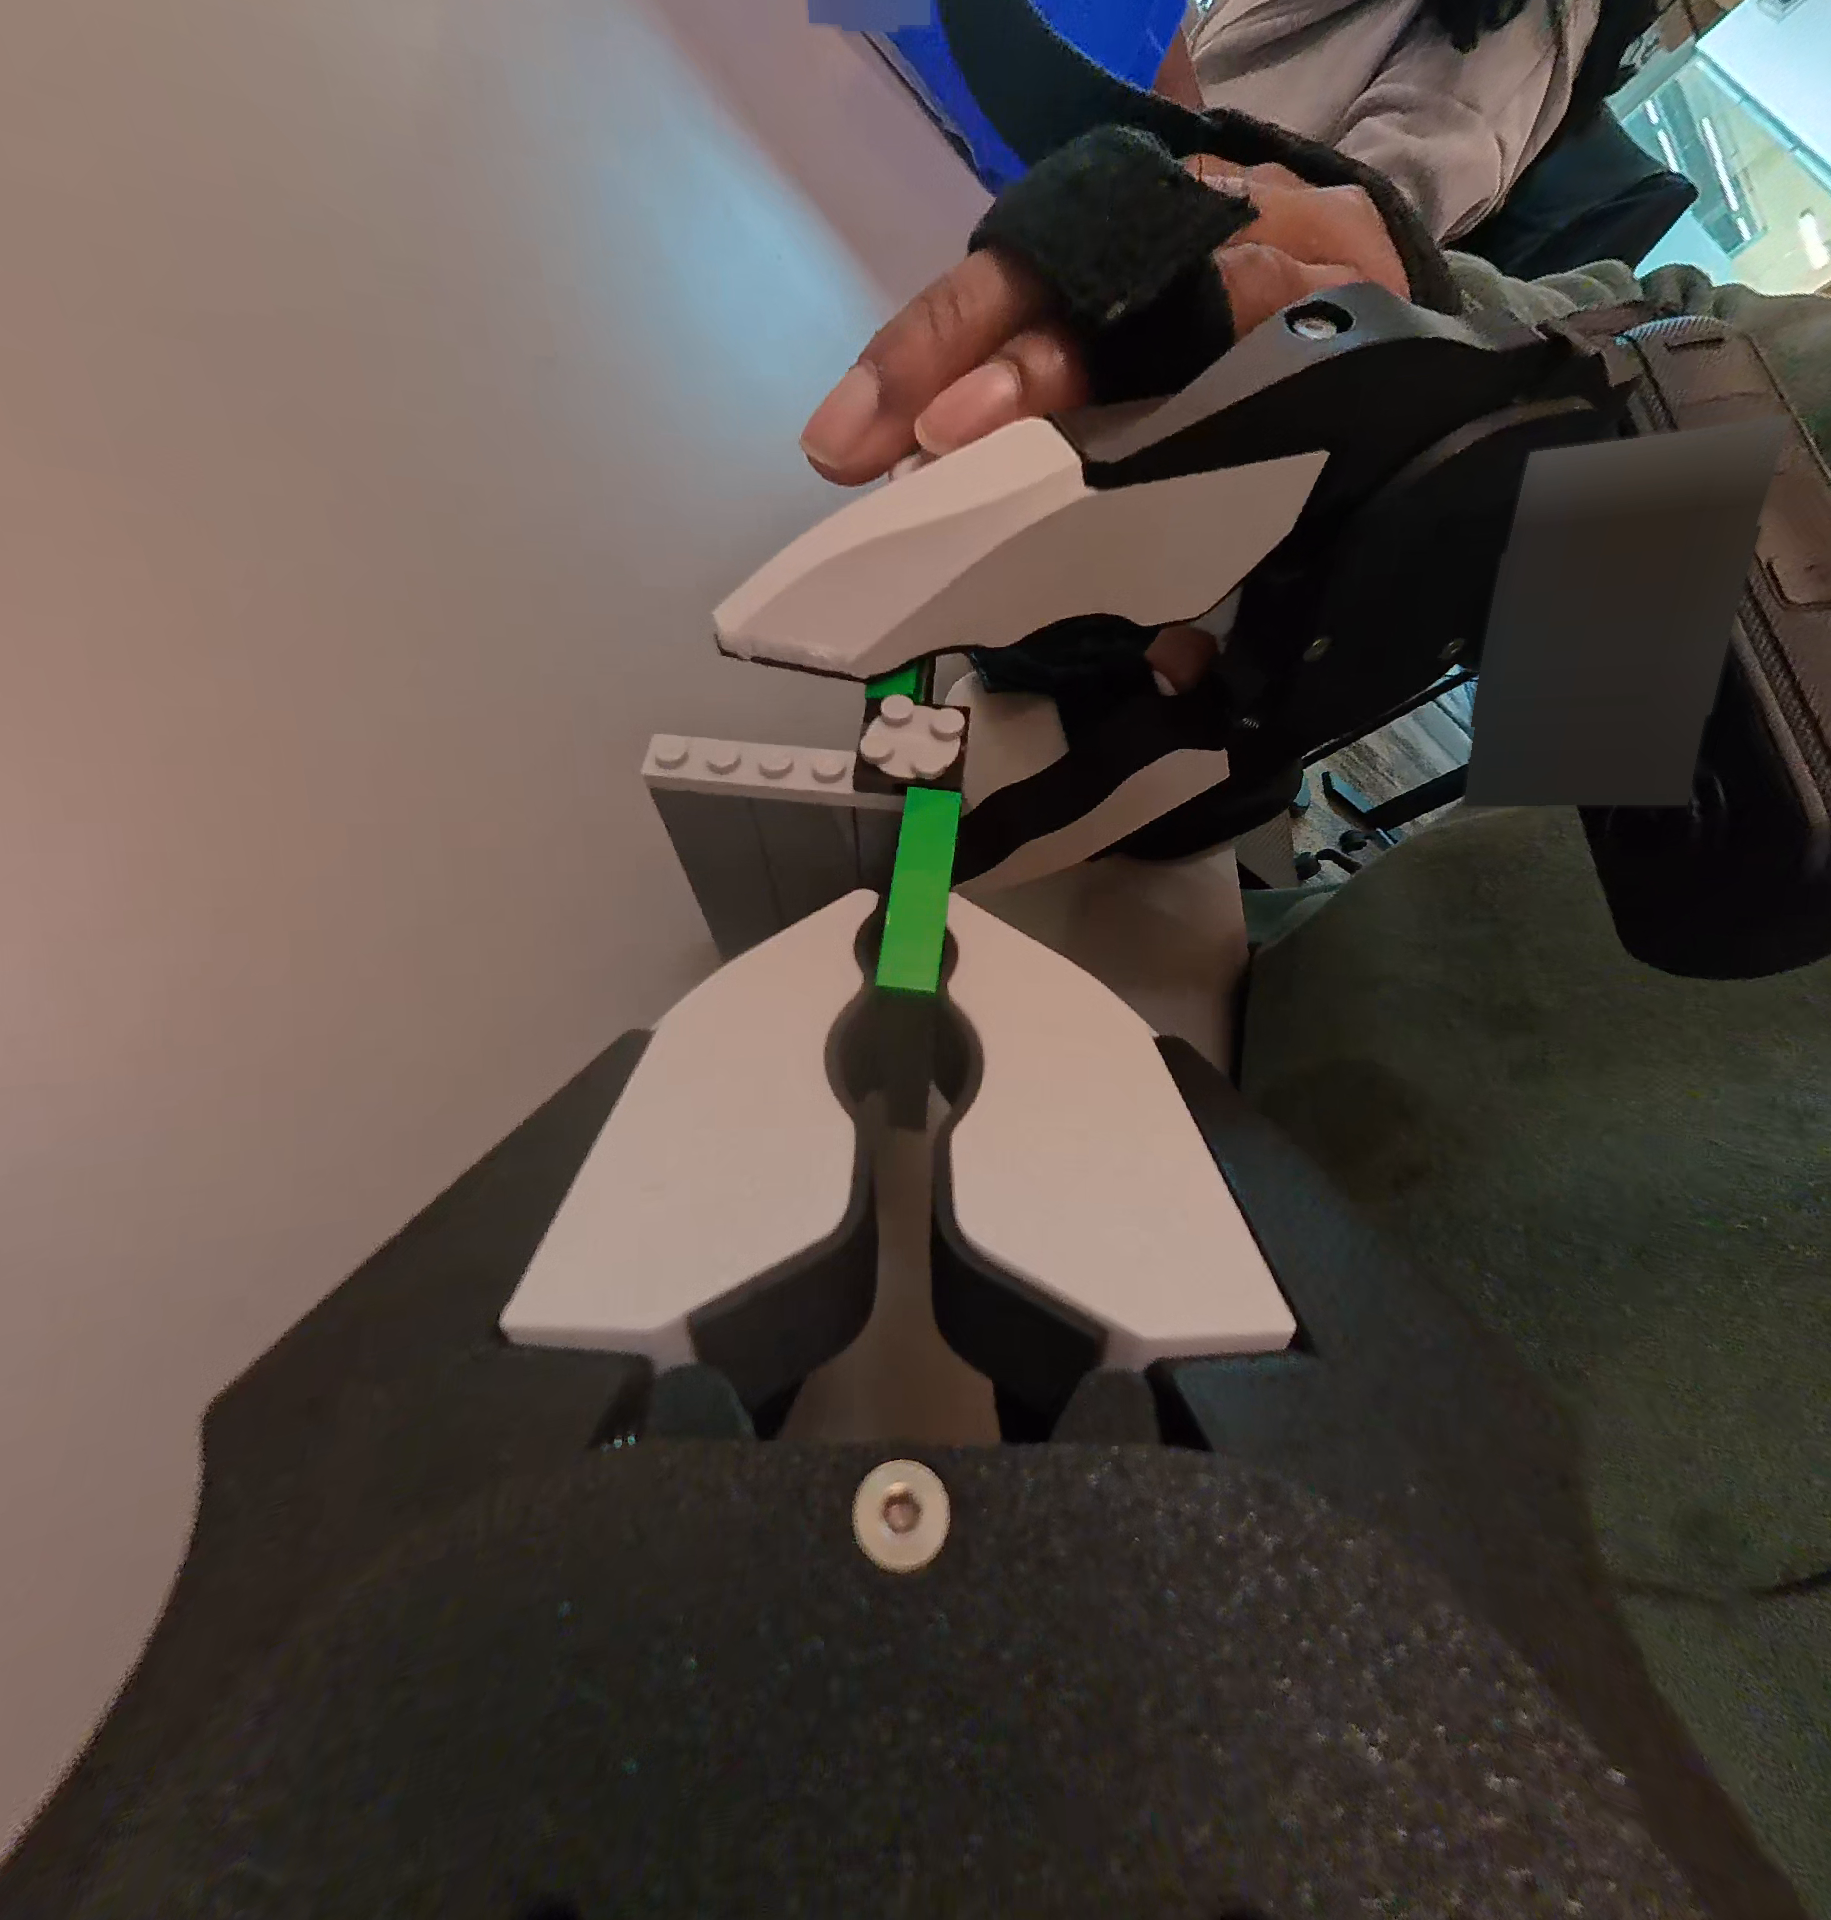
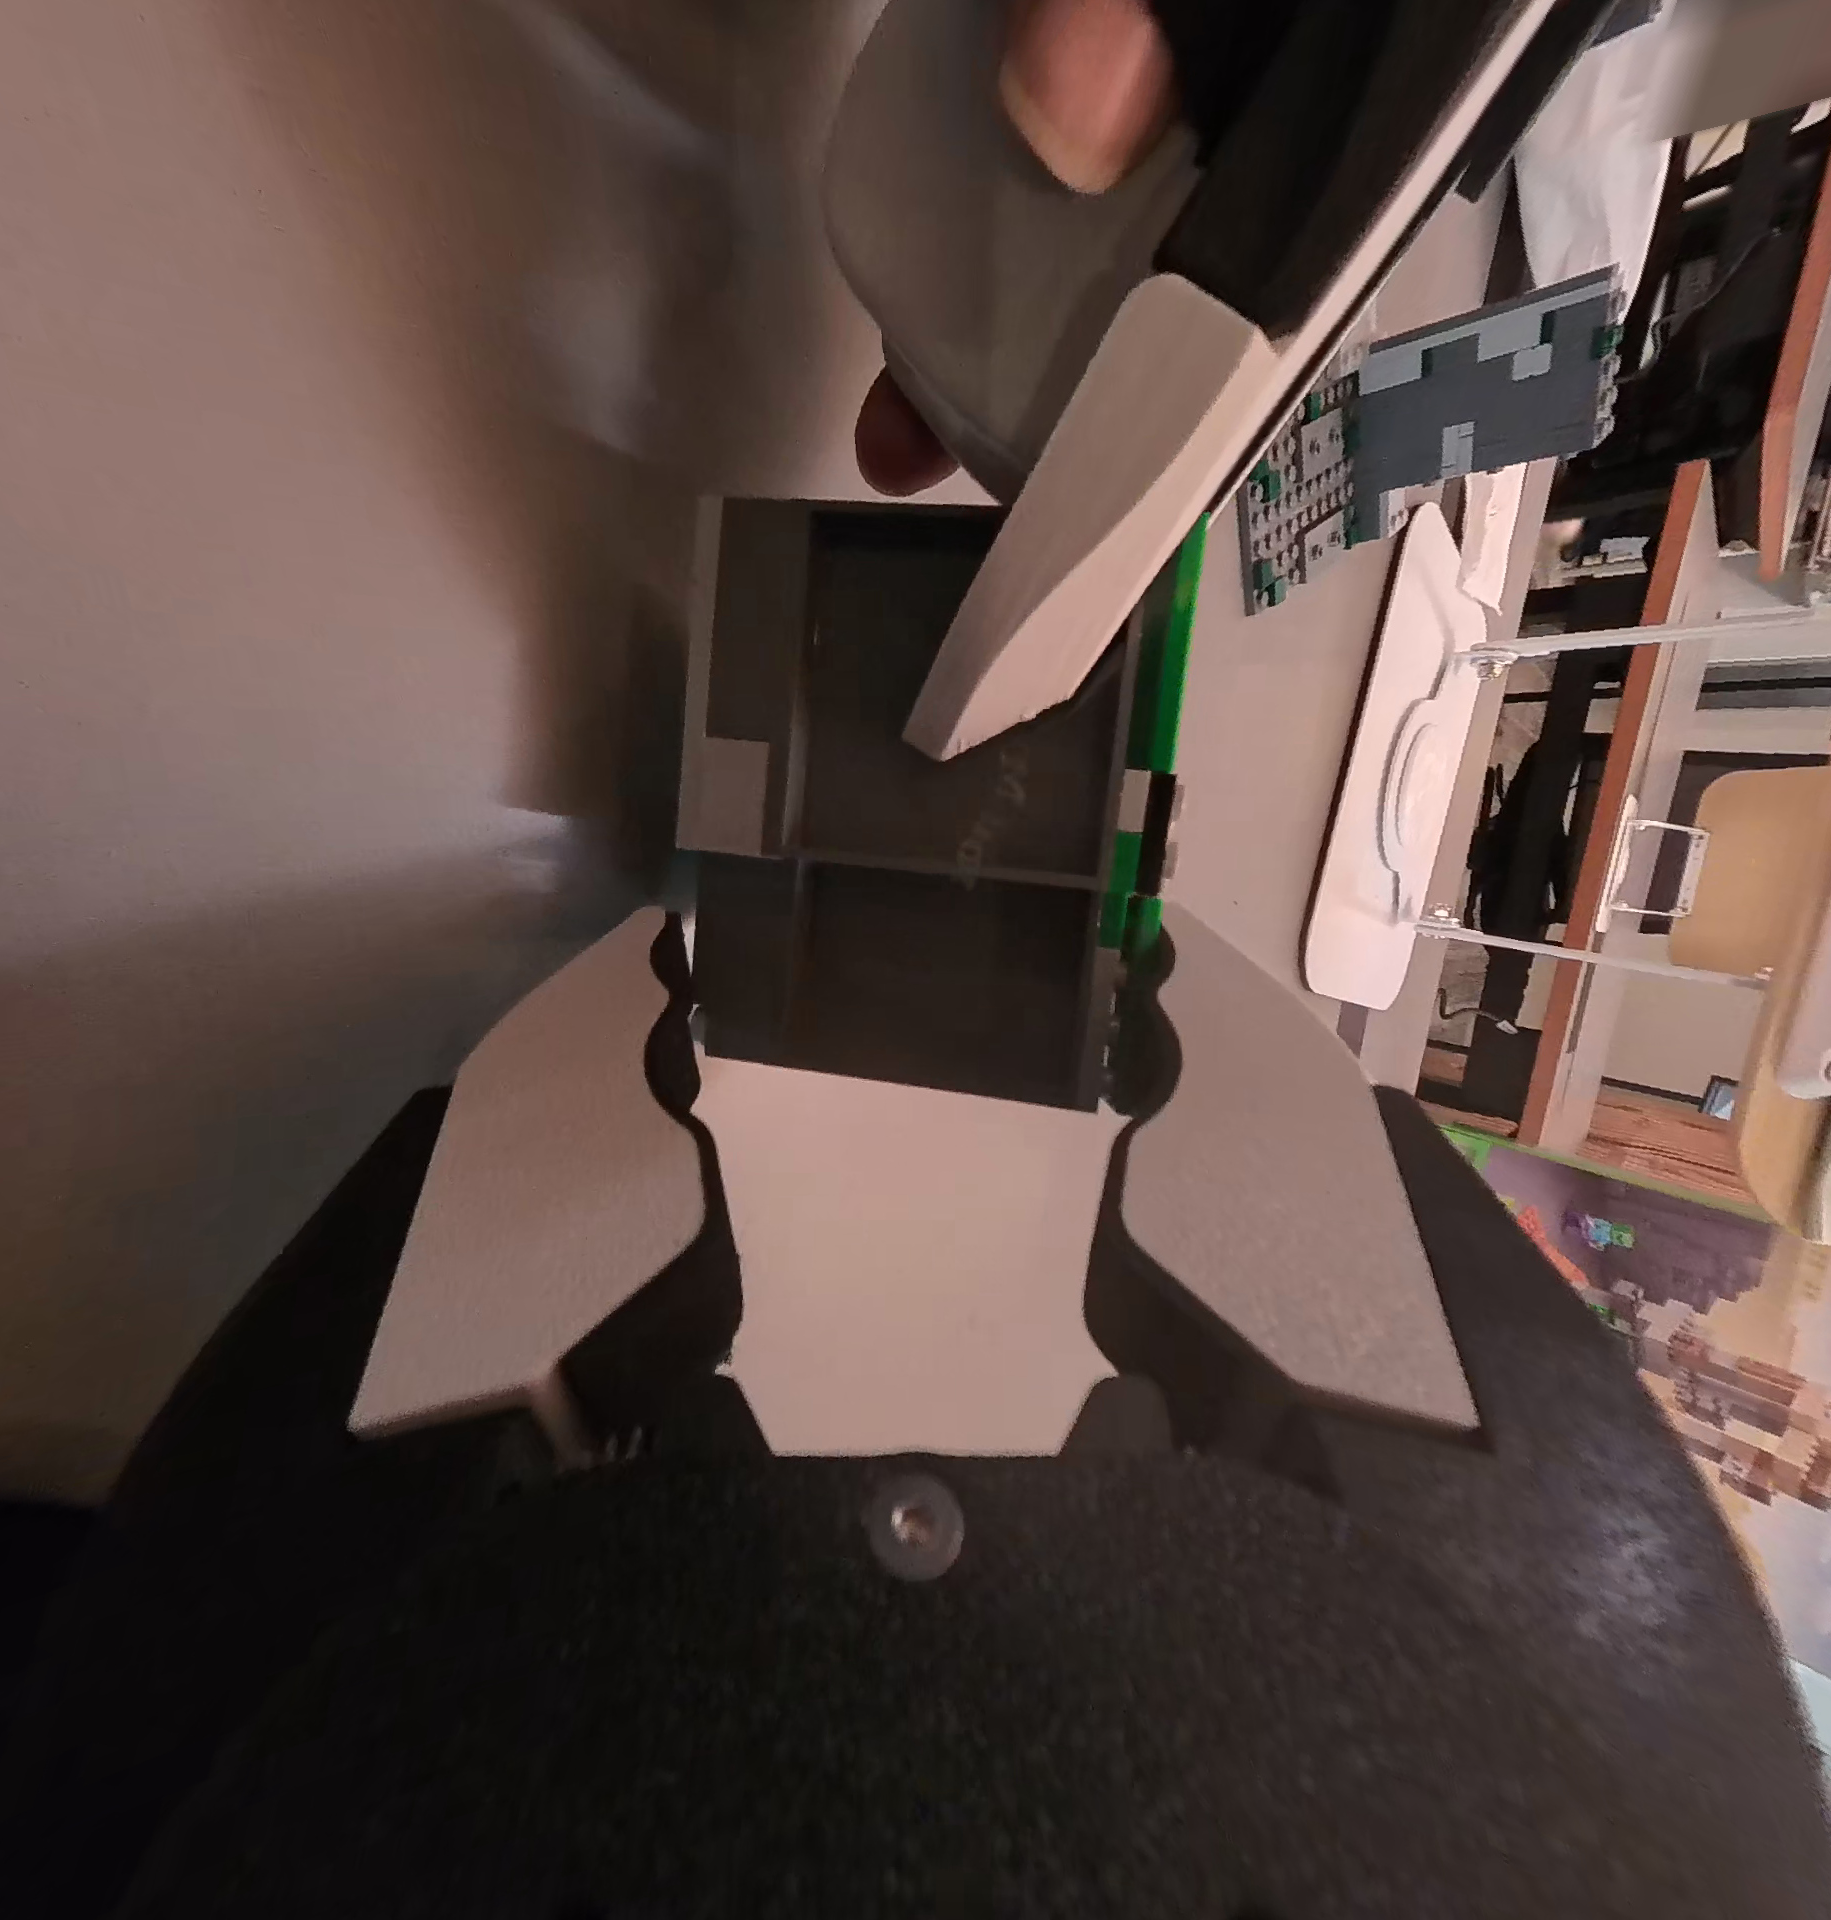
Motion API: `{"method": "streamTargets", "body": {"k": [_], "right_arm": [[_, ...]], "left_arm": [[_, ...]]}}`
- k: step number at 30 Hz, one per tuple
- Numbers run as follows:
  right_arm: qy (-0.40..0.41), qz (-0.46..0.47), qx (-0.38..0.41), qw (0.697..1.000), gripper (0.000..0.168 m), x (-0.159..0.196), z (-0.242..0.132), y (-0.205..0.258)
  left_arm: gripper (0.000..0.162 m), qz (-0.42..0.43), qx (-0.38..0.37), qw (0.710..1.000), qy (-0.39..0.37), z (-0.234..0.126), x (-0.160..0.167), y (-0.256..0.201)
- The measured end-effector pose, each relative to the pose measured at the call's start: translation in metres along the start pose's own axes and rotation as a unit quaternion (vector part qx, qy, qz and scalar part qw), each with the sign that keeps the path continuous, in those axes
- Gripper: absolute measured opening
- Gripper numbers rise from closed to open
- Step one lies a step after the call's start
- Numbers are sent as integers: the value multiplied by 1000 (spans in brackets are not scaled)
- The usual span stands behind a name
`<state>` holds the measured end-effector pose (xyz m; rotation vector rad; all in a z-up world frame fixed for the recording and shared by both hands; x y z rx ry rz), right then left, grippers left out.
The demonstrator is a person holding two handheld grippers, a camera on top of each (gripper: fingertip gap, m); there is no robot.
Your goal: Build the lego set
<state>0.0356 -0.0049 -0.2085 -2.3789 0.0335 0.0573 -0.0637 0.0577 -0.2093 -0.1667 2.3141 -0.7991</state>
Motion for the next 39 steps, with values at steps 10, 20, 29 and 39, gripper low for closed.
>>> {"method": "streamTargets", "body": {"k": [10, 20, 29, 39], "right_arm": [[5, -8, 21, 1000, 81, 1, 0, 3], [8, -15, 31, 999, 80, 1, 0, 5], [11, -16, 44, 999, 81, 3, 0, 5], [14, -16, 37, 999, 80, 3, 1, 4]], "left_arm": [[6, -5, 8, 1000, 2, 2, 1, -1], [6, 0, 3, 1000, 1, 4, 2, -2], [7, -7, 6, 1000, 1, 5, -1, -1], [7, -9, 7, 1000, 3, 5, 0, -1]]}}
Point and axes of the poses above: each gripper's, where its closed fingertips meet, z out along the fingers, x out of its underside, y = z × x across the jaws, the point moved 7 cm from there along -z, back along the fingers, and after that the axes turned 15 degrees about y, right-handed, at the moved point
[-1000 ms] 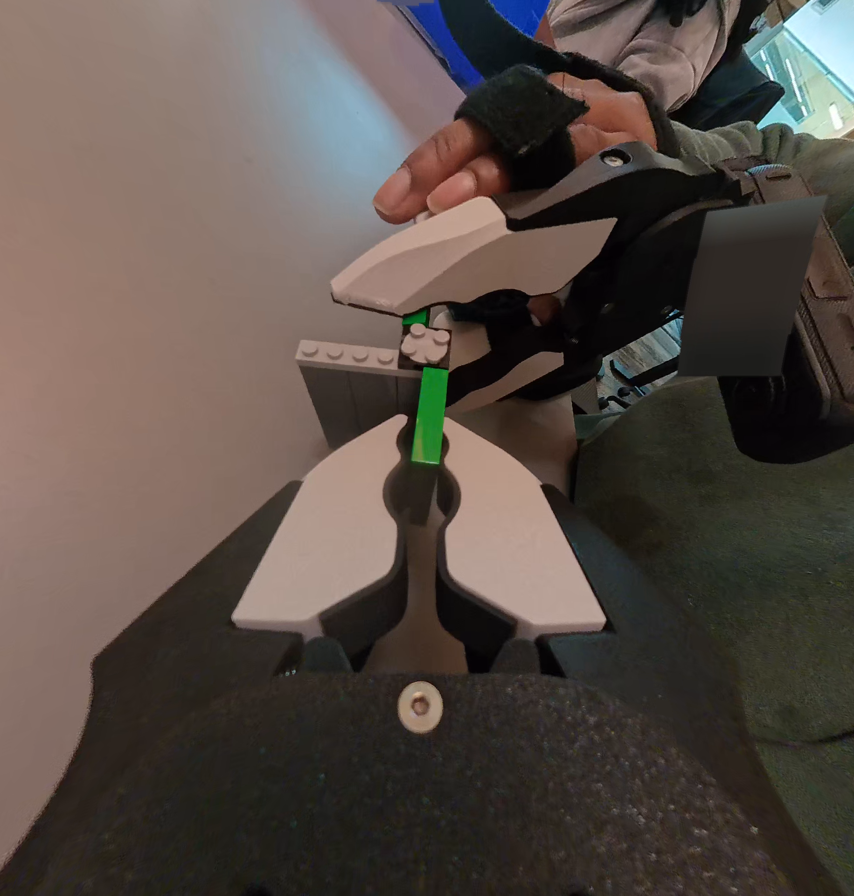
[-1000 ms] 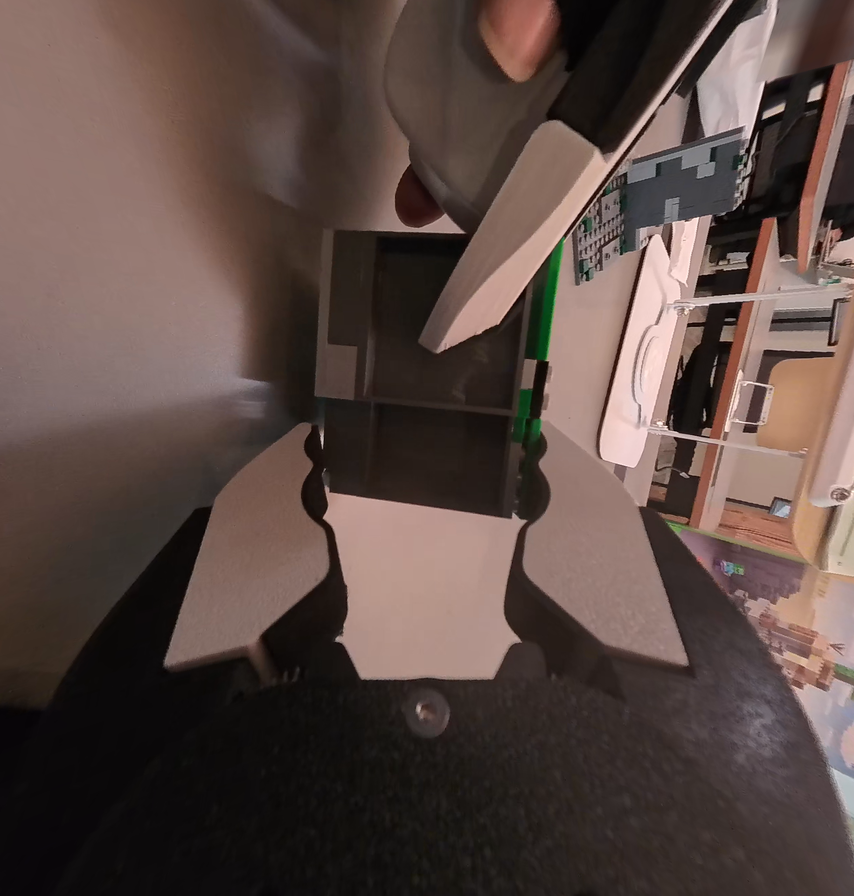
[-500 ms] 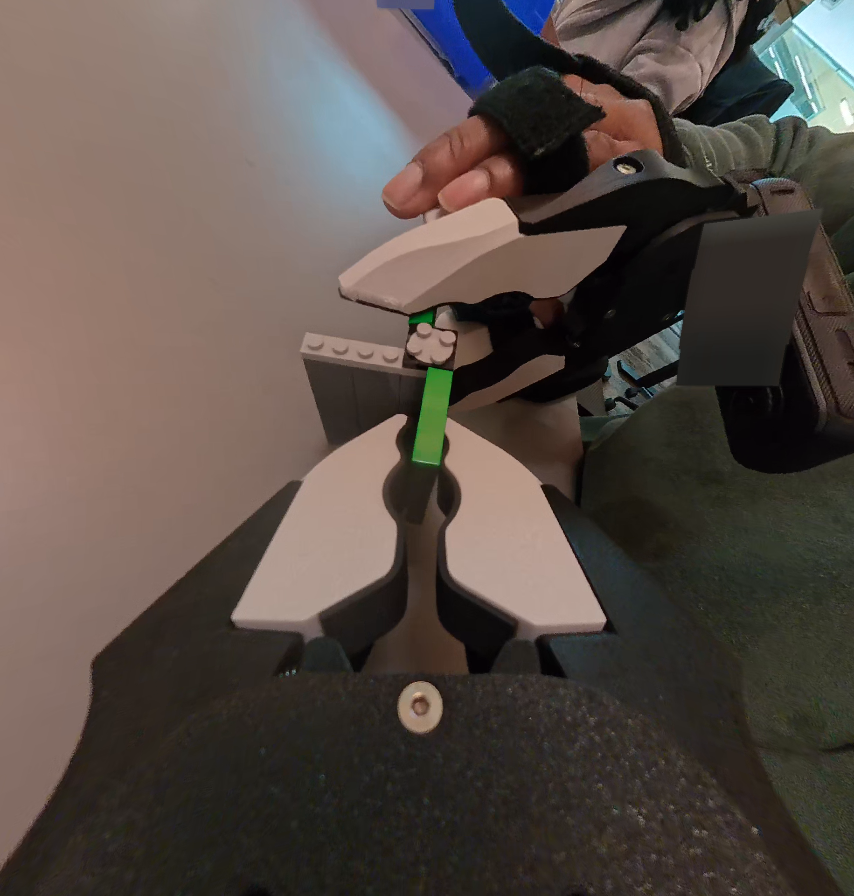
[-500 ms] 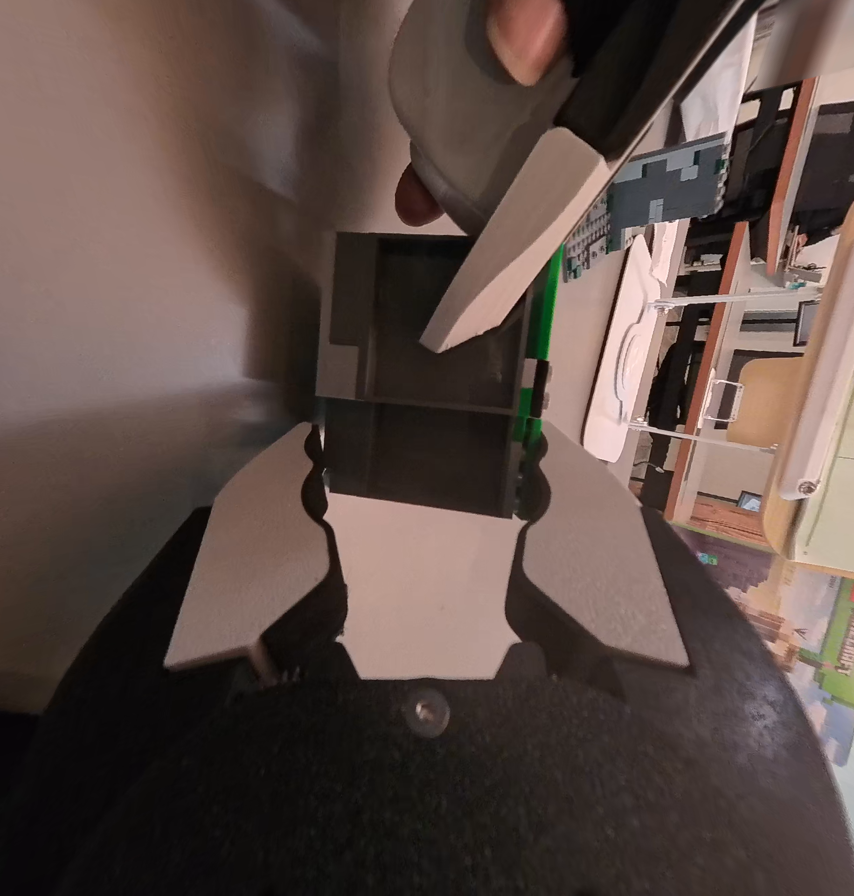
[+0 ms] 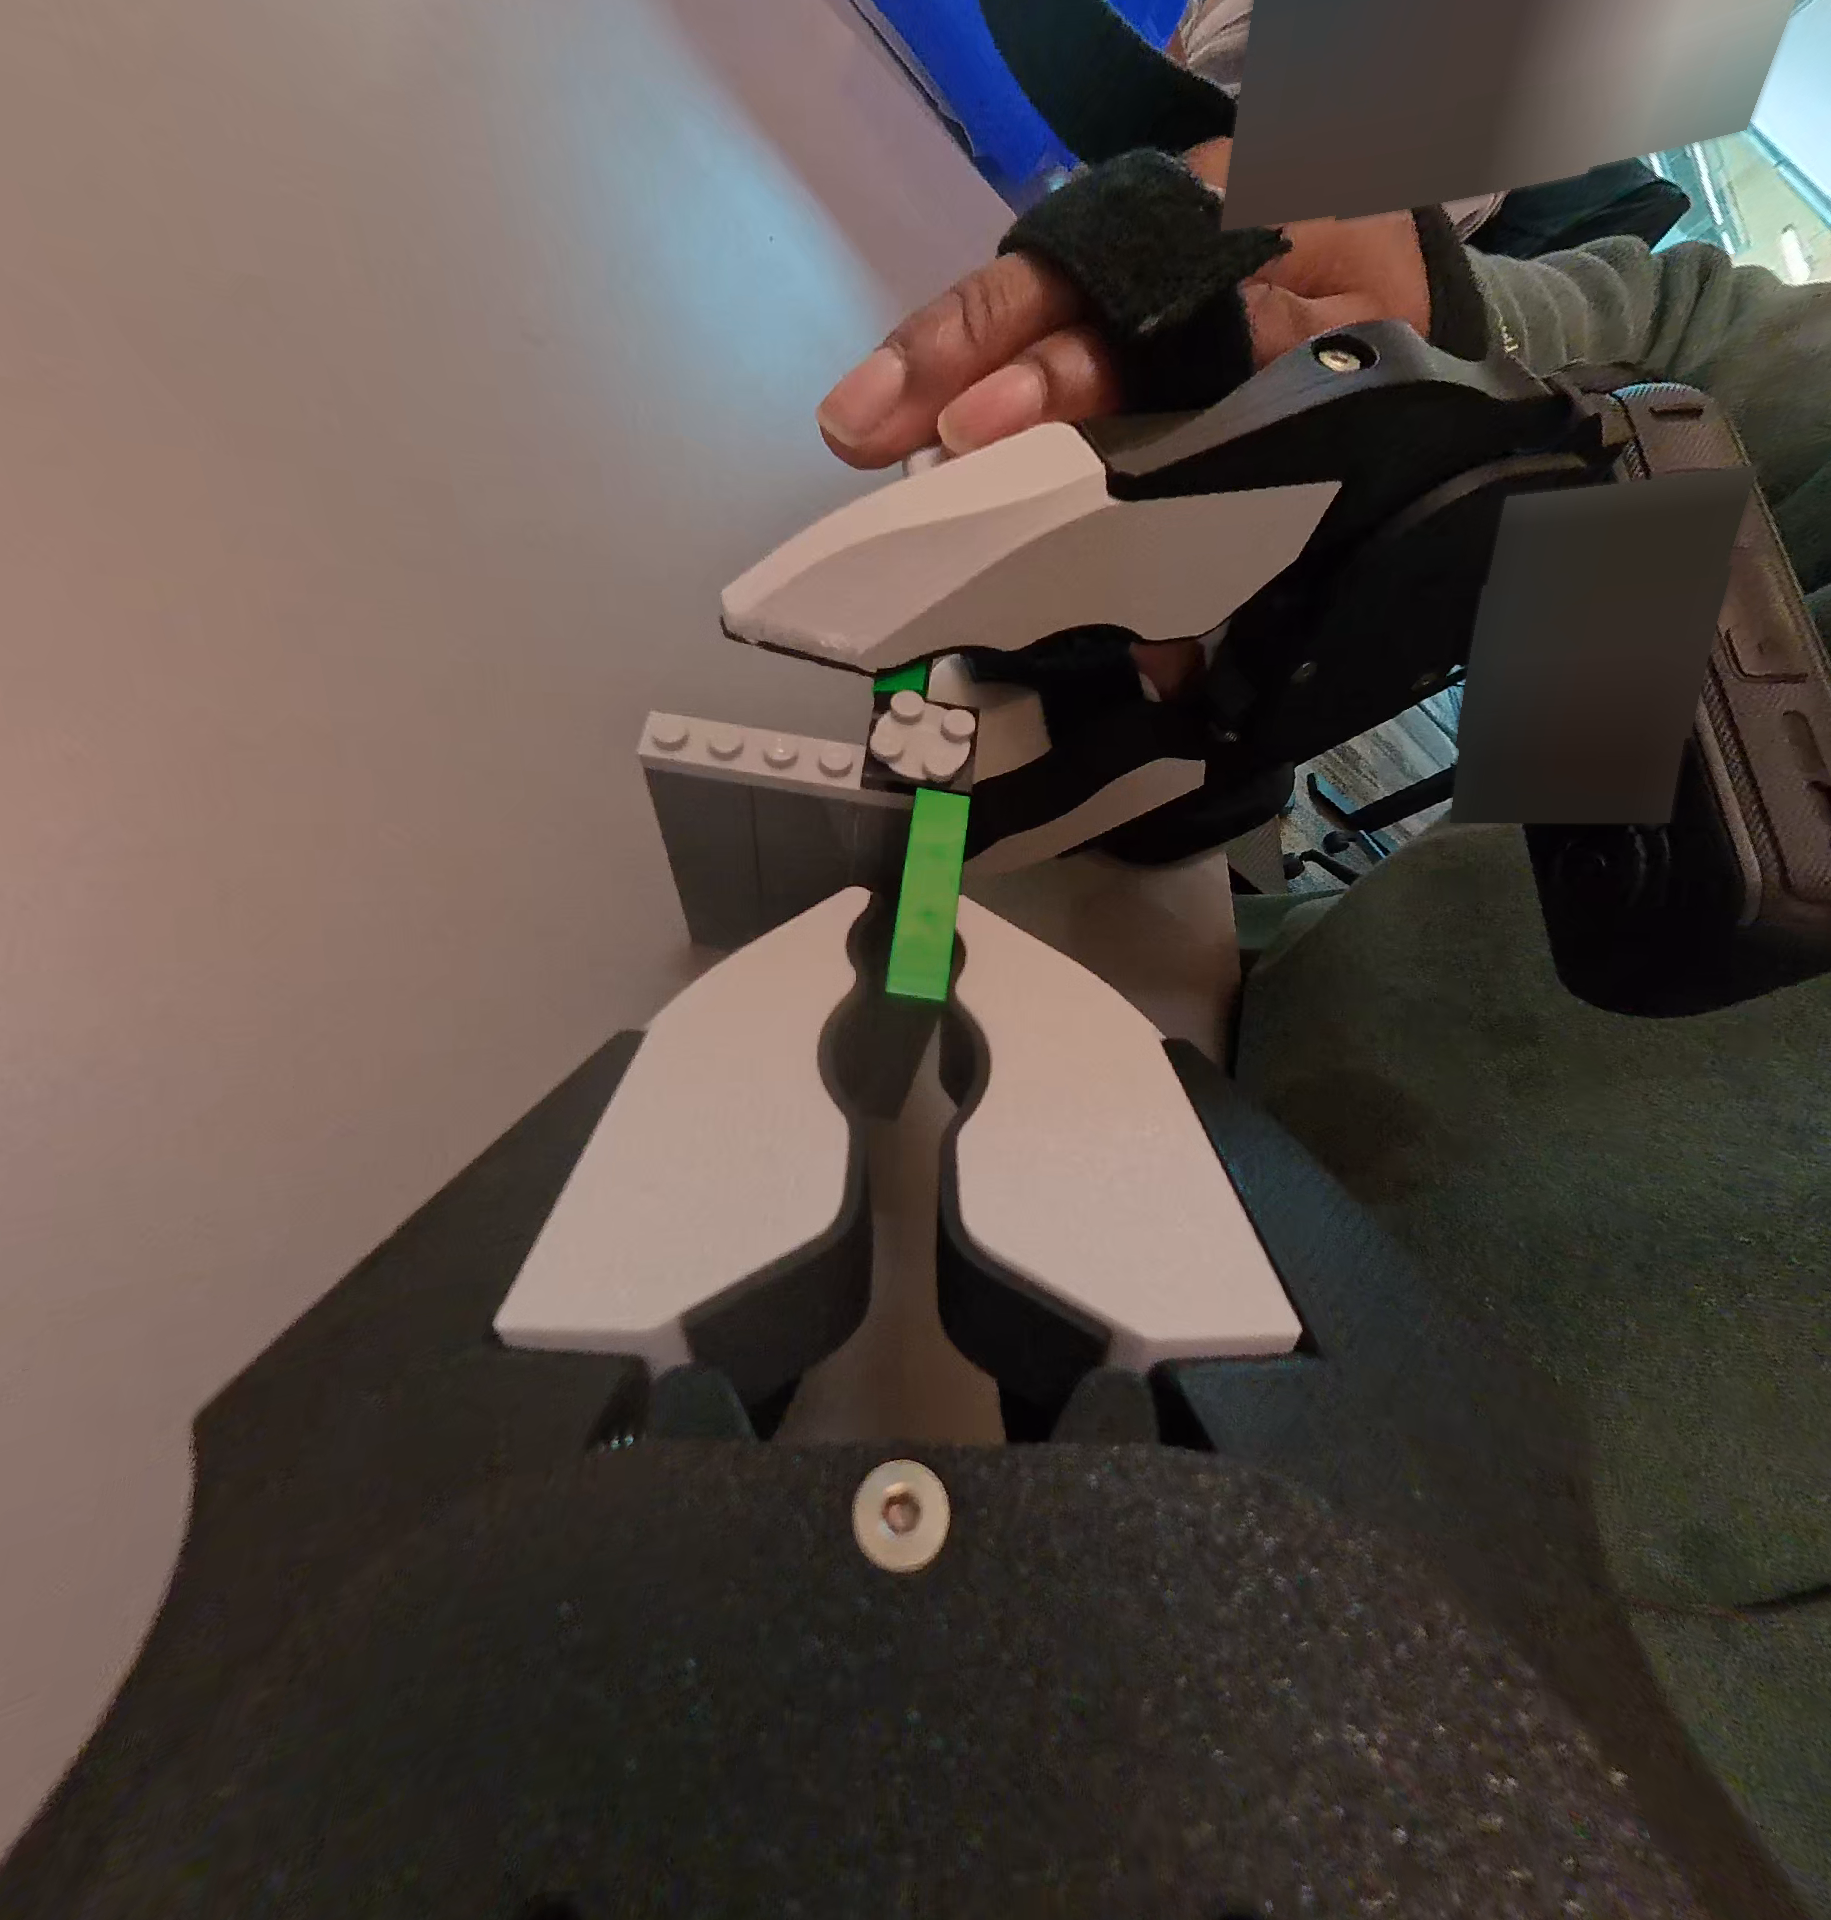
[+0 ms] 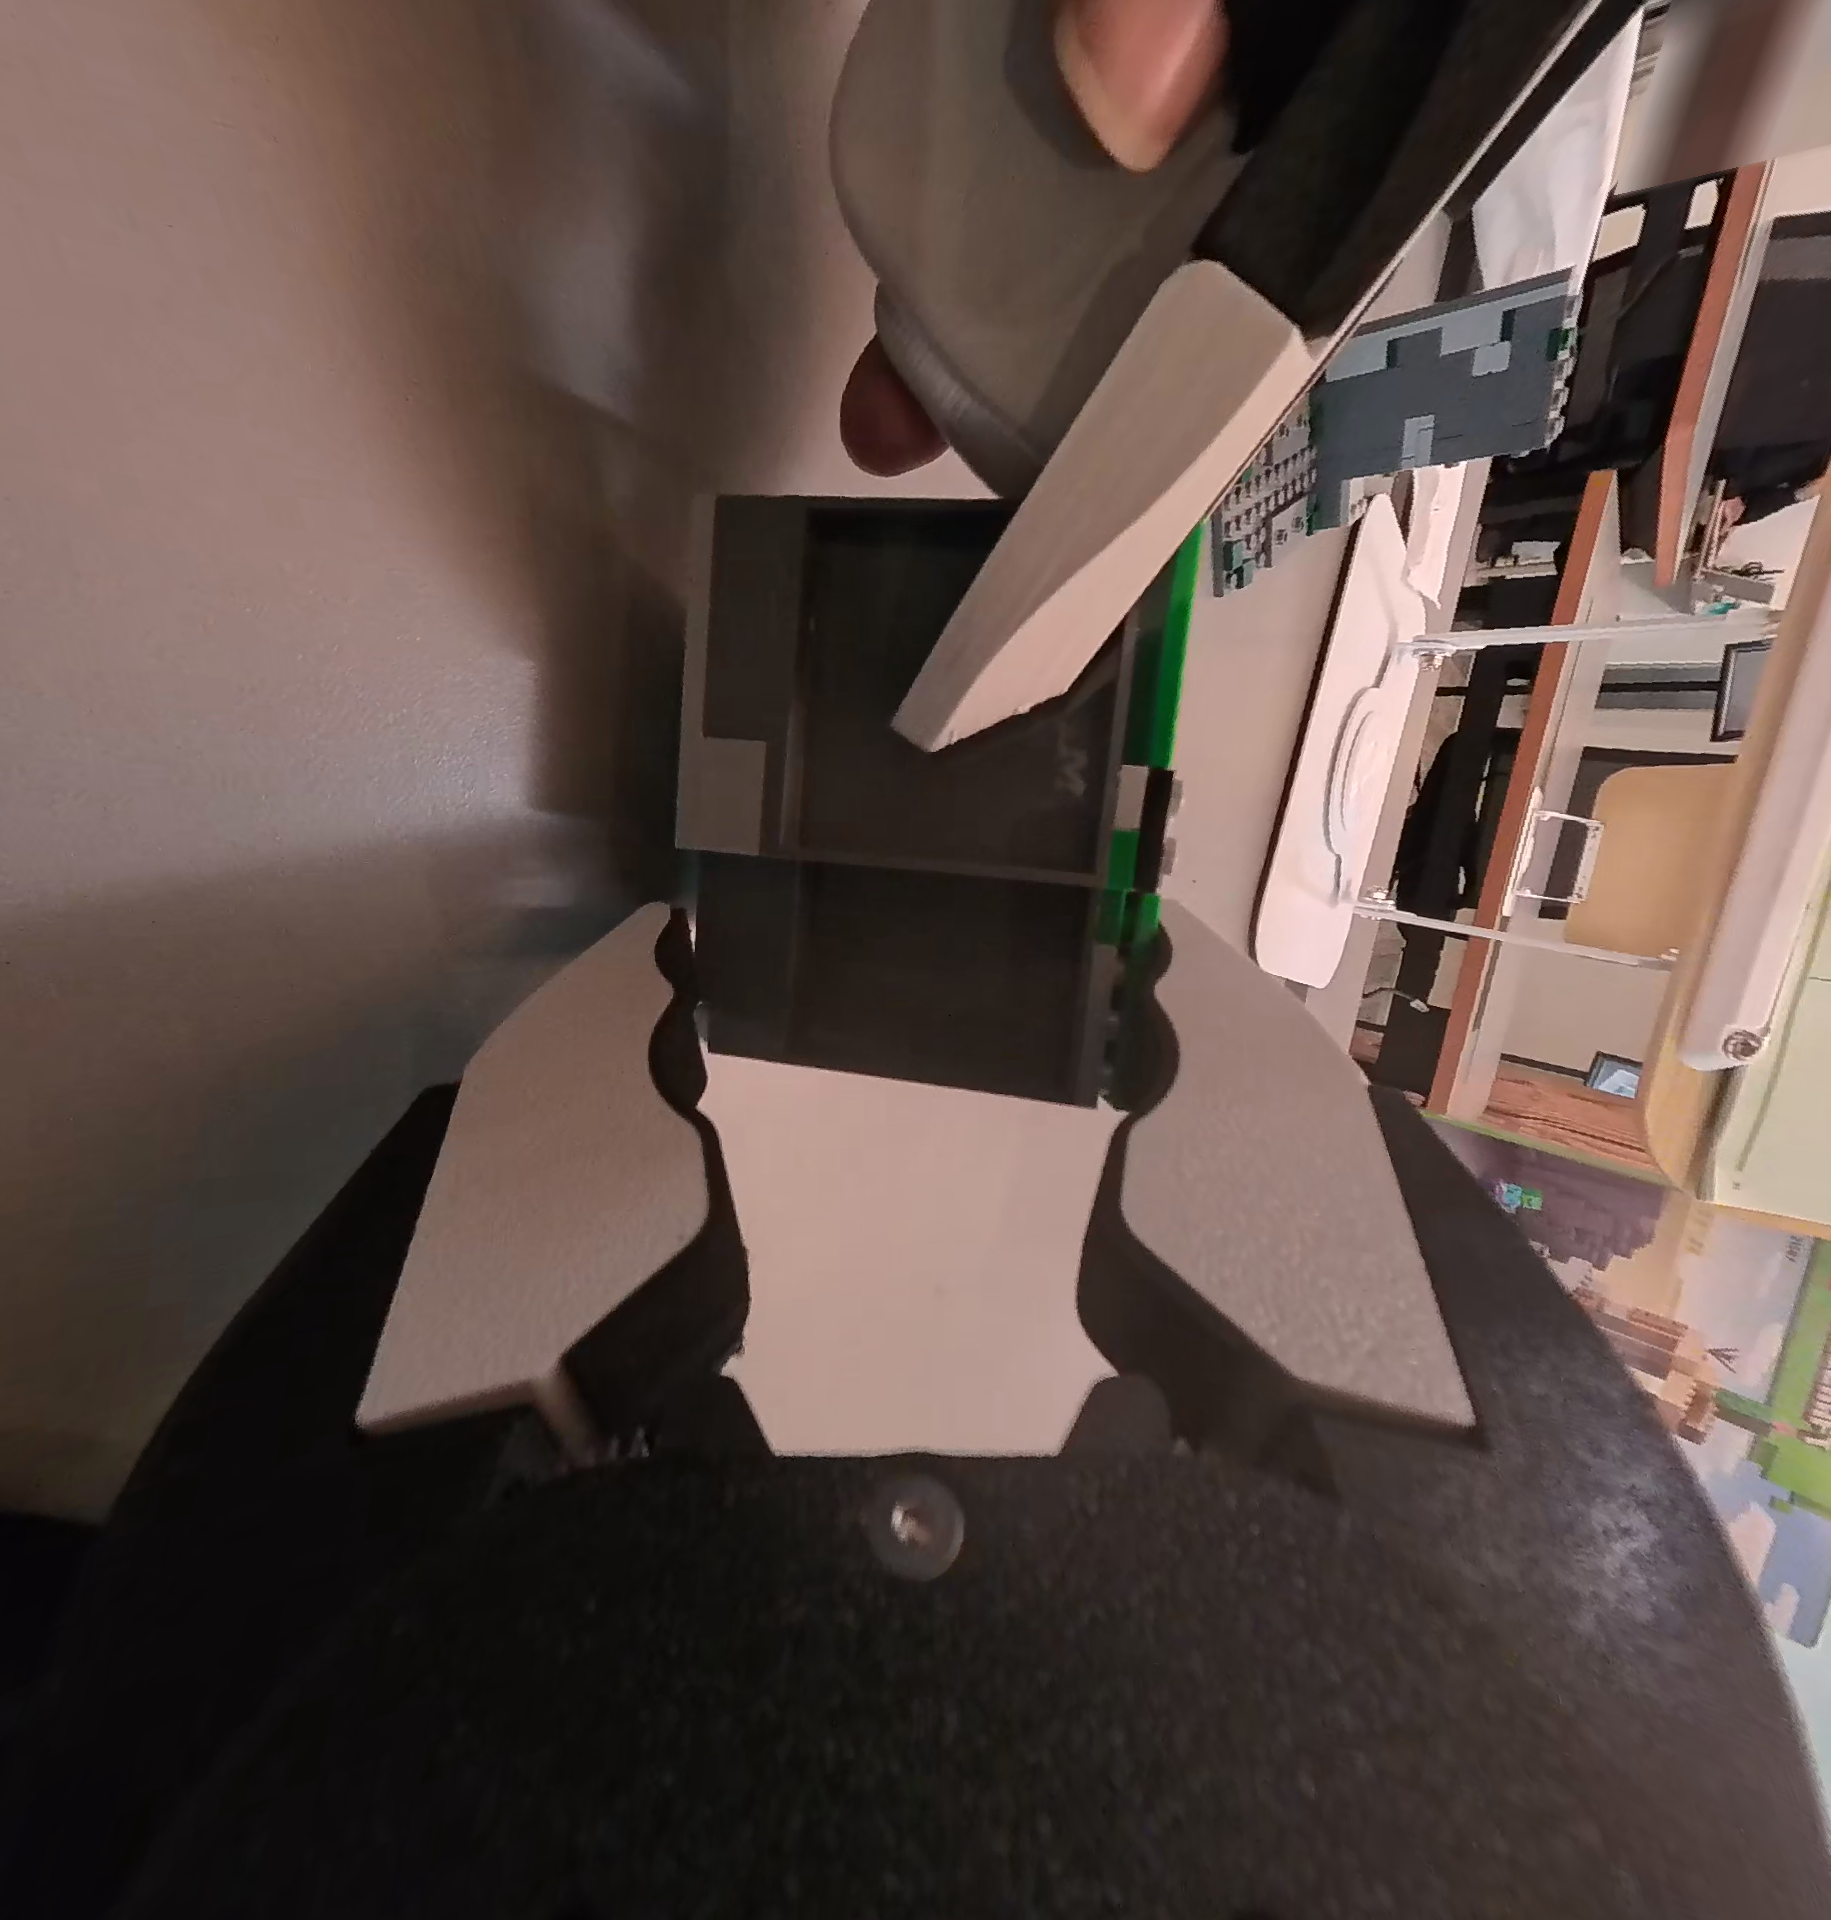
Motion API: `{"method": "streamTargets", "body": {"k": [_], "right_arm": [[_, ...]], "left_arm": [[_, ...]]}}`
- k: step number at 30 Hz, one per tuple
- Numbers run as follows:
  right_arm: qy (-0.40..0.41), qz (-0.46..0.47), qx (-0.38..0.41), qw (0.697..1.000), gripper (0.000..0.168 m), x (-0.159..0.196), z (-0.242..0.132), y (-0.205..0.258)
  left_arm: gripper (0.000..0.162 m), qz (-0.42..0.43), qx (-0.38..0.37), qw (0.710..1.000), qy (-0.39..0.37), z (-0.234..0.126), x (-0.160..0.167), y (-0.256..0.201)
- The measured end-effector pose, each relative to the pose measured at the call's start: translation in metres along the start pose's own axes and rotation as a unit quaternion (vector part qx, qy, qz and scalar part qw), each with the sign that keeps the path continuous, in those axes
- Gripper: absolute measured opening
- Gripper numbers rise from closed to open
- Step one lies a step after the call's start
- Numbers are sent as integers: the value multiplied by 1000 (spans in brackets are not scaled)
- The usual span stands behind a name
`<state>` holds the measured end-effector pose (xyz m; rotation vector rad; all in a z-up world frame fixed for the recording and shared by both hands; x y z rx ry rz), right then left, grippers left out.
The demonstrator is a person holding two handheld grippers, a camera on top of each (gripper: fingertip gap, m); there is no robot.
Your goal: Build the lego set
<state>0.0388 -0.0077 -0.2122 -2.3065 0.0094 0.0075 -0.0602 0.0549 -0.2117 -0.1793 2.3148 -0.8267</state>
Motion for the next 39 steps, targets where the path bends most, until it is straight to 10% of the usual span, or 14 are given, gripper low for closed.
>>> {"method": "streamTargets", "body": {"k": [39], "right_arm": [[-34, -20, 9, 999, 80, 2, -4, -2]], "left_arm": [[6, 41, -24, 999, 1, -3, 2, -3]]}}
Point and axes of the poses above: each gripper's, where its closed fingertips meet, z out along the fingers, x out of its underside, y = z × x across the jaws, the point moved 7 cm from there along -z, back along the fingers, and after that the axes turned 15 degrees about y, right-handed, at the moved point
